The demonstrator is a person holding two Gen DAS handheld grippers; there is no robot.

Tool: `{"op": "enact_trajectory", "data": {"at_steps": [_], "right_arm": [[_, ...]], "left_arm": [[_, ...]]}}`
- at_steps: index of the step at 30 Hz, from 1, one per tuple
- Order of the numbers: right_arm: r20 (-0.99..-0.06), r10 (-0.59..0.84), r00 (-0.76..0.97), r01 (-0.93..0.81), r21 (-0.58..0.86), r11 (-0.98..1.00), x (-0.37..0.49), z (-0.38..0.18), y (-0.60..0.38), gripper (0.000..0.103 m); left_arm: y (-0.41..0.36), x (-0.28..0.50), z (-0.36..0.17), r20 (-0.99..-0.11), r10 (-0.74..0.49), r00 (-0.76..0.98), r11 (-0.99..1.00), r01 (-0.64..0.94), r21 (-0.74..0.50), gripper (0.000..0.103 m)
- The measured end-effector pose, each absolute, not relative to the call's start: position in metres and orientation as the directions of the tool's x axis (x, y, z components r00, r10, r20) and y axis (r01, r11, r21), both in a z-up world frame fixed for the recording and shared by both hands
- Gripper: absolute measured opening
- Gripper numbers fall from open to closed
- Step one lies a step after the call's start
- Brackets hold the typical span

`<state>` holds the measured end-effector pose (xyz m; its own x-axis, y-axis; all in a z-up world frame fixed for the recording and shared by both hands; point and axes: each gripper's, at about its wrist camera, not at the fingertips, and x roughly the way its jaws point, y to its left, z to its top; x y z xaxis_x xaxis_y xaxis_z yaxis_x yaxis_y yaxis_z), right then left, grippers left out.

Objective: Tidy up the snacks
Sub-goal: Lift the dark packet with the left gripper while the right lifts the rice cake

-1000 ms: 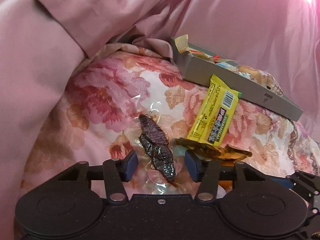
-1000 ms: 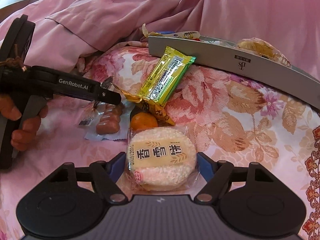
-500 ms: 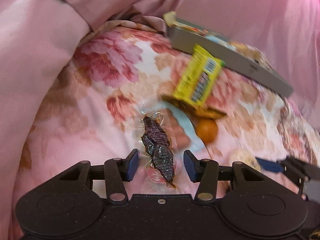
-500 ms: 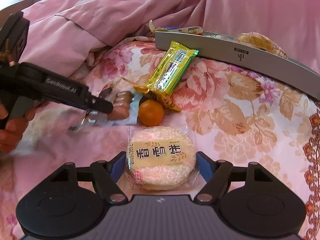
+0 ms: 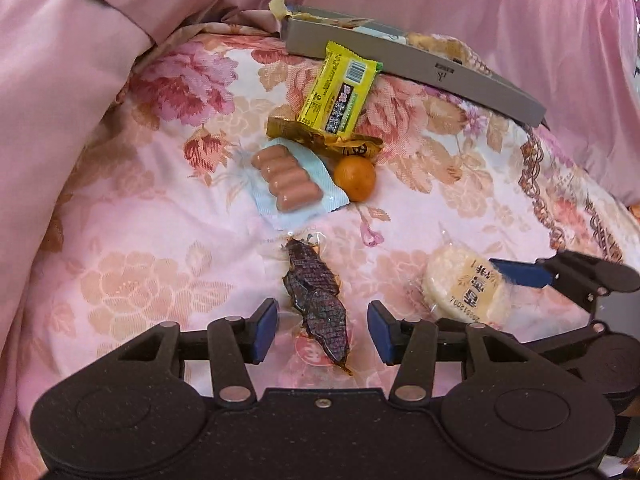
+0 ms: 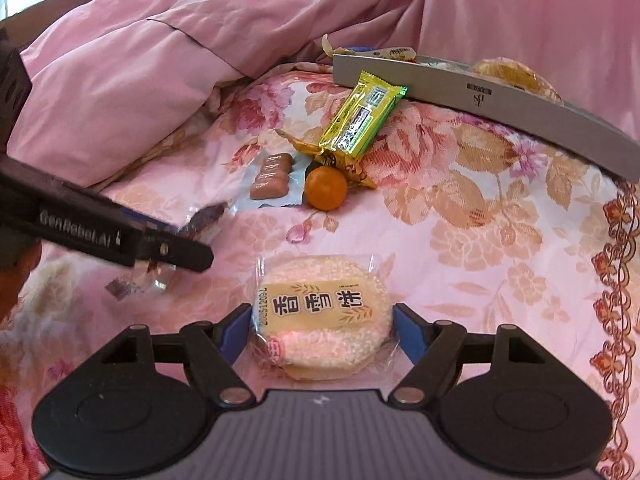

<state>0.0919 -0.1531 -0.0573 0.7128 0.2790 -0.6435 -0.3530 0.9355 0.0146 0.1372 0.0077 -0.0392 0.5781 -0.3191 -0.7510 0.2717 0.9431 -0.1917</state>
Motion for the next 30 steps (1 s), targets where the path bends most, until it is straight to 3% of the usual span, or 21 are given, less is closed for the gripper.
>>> {"op": "enact_trajectory", "data": {"at_steps": [10,13,15,18,24,30], "right_arm": [[-0.644,0.260,0.719,-0.377,-0.048,0.925,0.095,-0.063,-0.144,0.089],[-0.641,0.256,0.724,-0.375,-0.054,0.926,0.098,-0.063,-0.142,0.090],[-0.641,0.253,0.724,-0.373,-0.056,0.926,0.100,-0.065,-0.141,0.090],[-0.639,0.252,0.727,-0.373,-0.058,0.926,0.101,-0.067,-0.139,0.089],[-0.629,0.255,0.734,-0.380,-0.069,0.922,0.096,-0.067,-0.135,0.079],[-0.622,0.260,0.739,-0.389,-0.079,0.918,0.089,-0.067,-0.132,0.077]], "left_arm": [[-0.003,0.146,-0.044,-0.753,-0.323,0.573,0.931,0.337,-0.143,0.066],[-0.007,0.145,-0.045,-0.757,-0.303,0.579,0.930,0.354,-0.102,0.061],[-0.008,0.143,-0.045,-0.760,-0.280,0.586,0.932,0.355,-0.070,0.051],[-0.007,0.144,-0.046,-0.760,-0.274,0.589,0.934,0.350,-0.065,0.047],[-0.010,0.141,-0.046,-0.754,-0.259,0.603,0.933,0.357,-0.035,0.044],[-0.008,0.140,-0.046,-0.753,-0.283,0.594,0.934,0.349,-0.075,0.044]]}}
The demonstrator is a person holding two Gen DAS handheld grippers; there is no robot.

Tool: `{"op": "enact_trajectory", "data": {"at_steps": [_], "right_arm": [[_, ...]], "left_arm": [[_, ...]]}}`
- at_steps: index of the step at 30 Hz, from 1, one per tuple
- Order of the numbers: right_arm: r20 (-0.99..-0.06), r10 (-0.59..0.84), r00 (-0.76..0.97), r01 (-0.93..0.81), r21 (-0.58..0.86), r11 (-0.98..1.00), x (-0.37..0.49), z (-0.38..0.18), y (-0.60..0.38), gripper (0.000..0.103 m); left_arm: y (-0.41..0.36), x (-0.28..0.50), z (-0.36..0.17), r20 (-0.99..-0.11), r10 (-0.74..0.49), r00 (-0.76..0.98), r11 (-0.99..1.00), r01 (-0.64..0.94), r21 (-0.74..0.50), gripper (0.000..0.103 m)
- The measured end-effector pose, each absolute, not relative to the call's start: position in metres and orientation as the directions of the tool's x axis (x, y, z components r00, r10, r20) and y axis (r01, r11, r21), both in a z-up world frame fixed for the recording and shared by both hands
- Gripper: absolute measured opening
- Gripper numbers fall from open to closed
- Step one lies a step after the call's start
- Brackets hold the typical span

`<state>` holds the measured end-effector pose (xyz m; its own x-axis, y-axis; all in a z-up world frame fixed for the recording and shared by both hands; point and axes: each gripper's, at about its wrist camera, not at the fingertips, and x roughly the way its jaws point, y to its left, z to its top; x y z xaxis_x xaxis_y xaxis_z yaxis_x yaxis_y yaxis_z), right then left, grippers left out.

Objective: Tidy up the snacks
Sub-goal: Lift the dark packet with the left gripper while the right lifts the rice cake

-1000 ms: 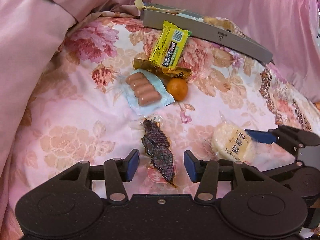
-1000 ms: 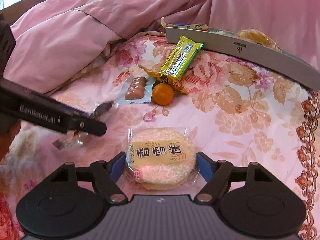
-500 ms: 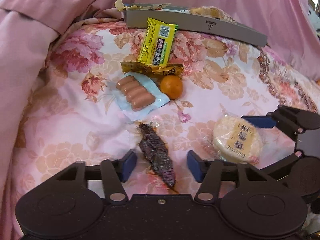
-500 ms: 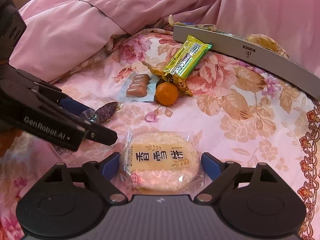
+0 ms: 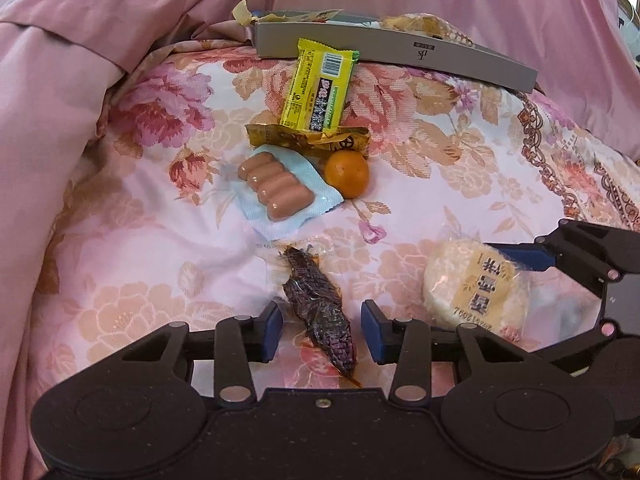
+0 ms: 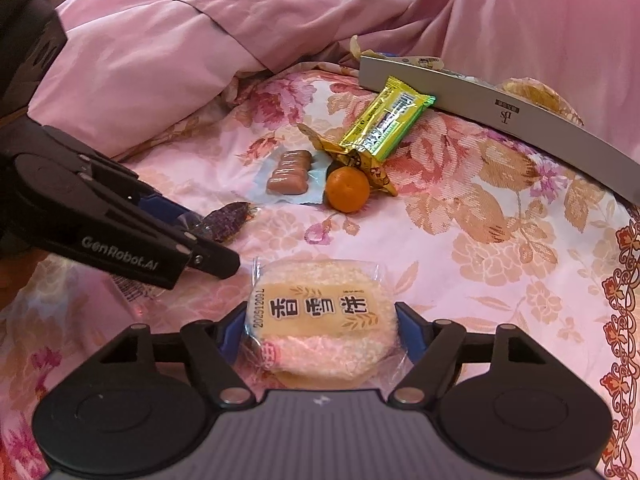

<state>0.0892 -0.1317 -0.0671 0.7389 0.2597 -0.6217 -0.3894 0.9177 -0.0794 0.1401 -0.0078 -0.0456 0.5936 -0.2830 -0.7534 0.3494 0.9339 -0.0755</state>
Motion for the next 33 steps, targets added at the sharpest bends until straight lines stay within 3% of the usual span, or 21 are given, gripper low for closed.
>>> {"op": "enact_trajectory", "data": {"at_steps": [10,15,22,33], "right_arm": [[-0.590,0.230,0.774,-0.367,-0.123,0.922,0.074,-0.059,-0.137,0.076],[-0.579,0.211,0.787,-0.315,-0.083,0.946,0.069,-0.054,-0.151,0.076],[-0.562,0.189,0.805,-0.289,-0.094,0.953,0.058,-0.054,-0.156,0.077],[-0.546,0.167,0.821,-0.241,-0.065,0.968,0.053,-0.050,-0.169,0.077]], "left_arm": [[0.003,0.142,-0.044,-0.718,-0.420,0.556,0.905,0.320,-0.281,0.044],[-0.008,0.134,-0.044,-0.718,-0.438,0.541,0.892,0.357,-0.275,0.044],[-0.007,0.131,-0.046,-0.689,-0.529,0.495,0.847,0.356,-0.395,0.043],[-0.008,0.122,-0.039,-0.621,-0.581,0.526,0.814,0.378,-0.441,0.044]]}}
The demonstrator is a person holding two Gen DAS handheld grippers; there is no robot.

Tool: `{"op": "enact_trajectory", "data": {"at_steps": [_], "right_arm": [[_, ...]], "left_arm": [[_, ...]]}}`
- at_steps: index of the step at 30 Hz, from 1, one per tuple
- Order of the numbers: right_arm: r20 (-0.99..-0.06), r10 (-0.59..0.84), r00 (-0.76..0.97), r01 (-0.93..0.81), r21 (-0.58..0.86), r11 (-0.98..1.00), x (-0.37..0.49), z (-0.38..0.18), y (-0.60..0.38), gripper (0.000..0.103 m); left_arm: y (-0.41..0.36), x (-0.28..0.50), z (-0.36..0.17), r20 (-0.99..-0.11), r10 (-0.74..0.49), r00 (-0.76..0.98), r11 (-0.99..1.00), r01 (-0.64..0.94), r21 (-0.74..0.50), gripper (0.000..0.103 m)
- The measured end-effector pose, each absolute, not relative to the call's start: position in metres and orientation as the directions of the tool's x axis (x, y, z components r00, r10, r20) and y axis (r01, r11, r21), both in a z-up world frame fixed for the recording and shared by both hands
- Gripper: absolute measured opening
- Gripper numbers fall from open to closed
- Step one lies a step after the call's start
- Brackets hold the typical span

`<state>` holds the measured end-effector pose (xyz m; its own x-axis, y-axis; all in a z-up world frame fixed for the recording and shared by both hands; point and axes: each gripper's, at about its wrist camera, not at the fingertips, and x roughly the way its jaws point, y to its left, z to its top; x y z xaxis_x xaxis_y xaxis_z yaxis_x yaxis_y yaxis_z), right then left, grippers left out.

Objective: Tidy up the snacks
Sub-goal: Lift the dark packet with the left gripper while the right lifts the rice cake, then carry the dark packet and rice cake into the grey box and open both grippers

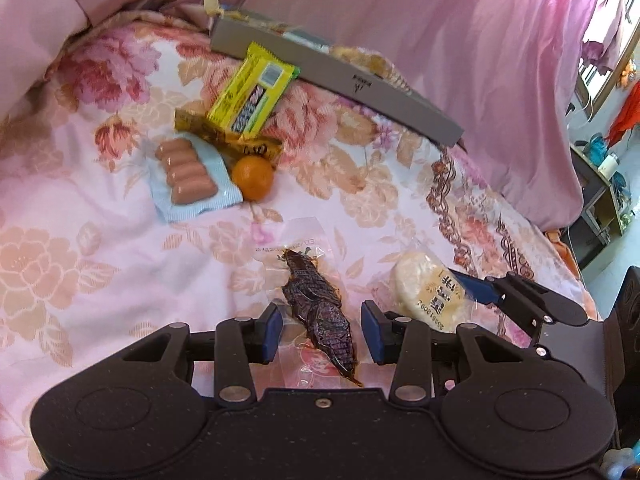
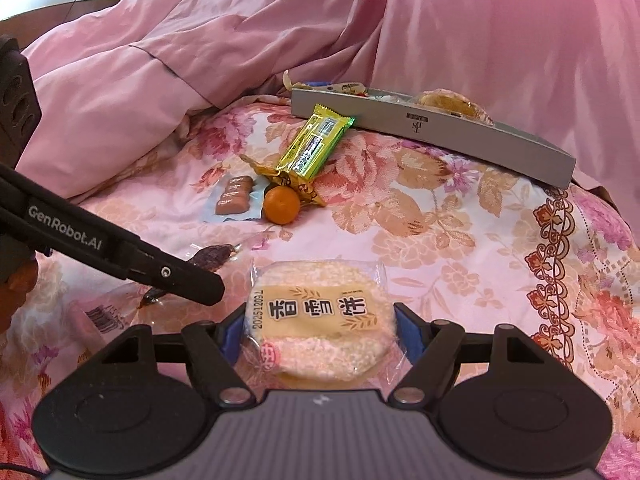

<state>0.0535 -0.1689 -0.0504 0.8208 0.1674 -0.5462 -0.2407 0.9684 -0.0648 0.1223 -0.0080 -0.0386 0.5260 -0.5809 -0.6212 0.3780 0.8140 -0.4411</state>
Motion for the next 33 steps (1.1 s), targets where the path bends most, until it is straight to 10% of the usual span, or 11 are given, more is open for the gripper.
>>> {"op": "enact_trajectory", "data": {"at_steps": [33], "right_arm": [[-0.367,0.043,0.929,-0.108,-0.159,0.981,0.222,0.078,-0.244,0.077]], "left_arm": [[-0.071,0.335,0.097,-0.444,-0.414,0.795,0.893,0.261,-0.365,0.044]]}}
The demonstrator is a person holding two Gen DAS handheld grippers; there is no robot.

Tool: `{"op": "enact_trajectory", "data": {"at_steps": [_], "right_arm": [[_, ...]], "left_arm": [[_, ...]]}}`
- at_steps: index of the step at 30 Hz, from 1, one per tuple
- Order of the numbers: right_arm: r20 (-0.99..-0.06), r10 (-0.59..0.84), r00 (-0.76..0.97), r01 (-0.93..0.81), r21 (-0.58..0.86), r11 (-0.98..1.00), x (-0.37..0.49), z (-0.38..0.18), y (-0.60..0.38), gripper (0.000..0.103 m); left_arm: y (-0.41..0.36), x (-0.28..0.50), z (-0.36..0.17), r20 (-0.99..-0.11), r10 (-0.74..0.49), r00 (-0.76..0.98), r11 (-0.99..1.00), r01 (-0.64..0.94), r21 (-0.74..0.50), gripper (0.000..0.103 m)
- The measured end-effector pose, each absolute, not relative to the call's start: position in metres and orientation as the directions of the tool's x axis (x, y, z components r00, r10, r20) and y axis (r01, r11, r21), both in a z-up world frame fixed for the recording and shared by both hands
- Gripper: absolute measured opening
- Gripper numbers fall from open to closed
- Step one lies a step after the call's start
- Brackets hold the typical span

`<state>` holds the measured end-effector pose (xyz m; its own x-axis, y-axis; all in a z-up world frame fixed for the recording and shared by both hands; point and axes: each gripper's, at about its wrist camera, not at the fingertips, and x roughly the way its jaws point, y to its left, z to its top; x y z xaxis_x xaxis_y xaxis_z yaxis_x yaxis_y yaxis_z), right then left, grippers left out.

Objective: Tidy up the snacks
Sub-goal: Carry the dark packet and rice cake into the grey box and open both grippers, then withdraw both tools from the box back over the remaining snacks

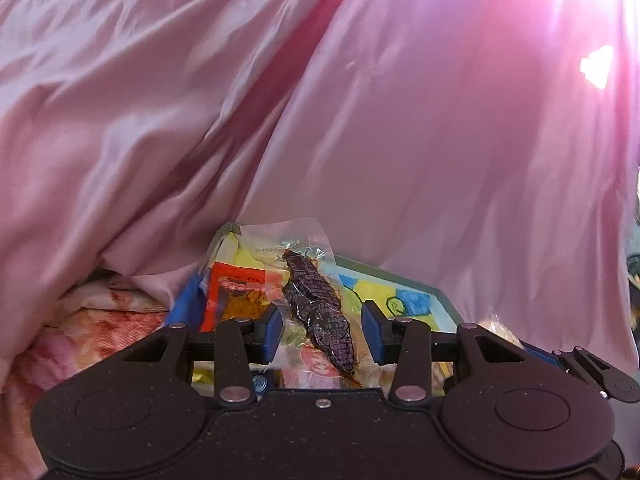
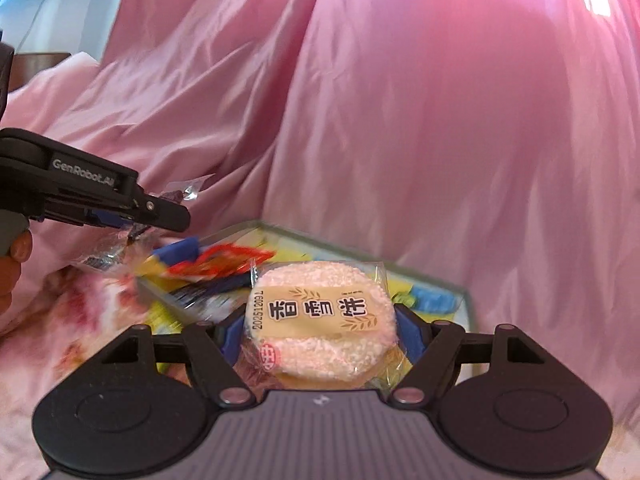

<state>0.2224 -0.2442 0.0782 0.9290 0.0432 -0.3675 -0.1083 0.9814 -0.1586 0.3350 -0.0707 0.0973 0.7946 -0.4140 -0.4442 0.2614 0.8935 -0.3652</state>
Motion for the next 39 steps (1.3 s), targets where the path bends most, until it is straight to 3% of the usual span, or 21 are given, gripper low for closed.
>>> {"op": "enact_trajectory", "data": {"at_steps": [16,18,22,24,32,39], "right_arm": [[-0.386,0.012,0.922,-0.101,-0.212,0.972,0.309,0.070,-0.228,0.078],[-0.397,0.007,0.918,-0.100,-0.213,0.972,0.314,0.068,-0.228,0.079],[-0.413,-0.006,0.911,-0.088,-0.208,0.974,0.322,0.070,-0.231,0.086],[-0.414,-0.003,0.910,-0.084,-0.192,0.978,0.322,0.072,-0.234,0.088],[-0.355,-0.003,0.935,-0.060,-0.165,0.984,0.298,0.081,-0.239,0.099],[-0.216,0.015,0.976,-0.050,-0.154,0.987,0.252,0.094,-0.234,0.103]], "left_arm": [[-0.078,0.401,0.070,-0.563,-0.330,0.758,0.925,0.139,-0.354,0.044],[-0.078,0.402,0.068,-0.570,-0.321,0.756,0.928,0.130,-0.350,0.053],[-0.078,0.398,0.067,-0.571,-0.314,0.758,0.932,0.132,-0.338,0.062],[-0.076,0.397,0.069,-0.562,-0.310,0.767,0.931,0.125,-0.343,0.072],[-0.067,0.374,0.093,-0.488,-0.287,0.824,0.933,0.124,-0.338,0.102],[-0.058,0.336,0.117,-0.414,-0.273,0.868,0.941,0.153,-0.301,0.102]]}}
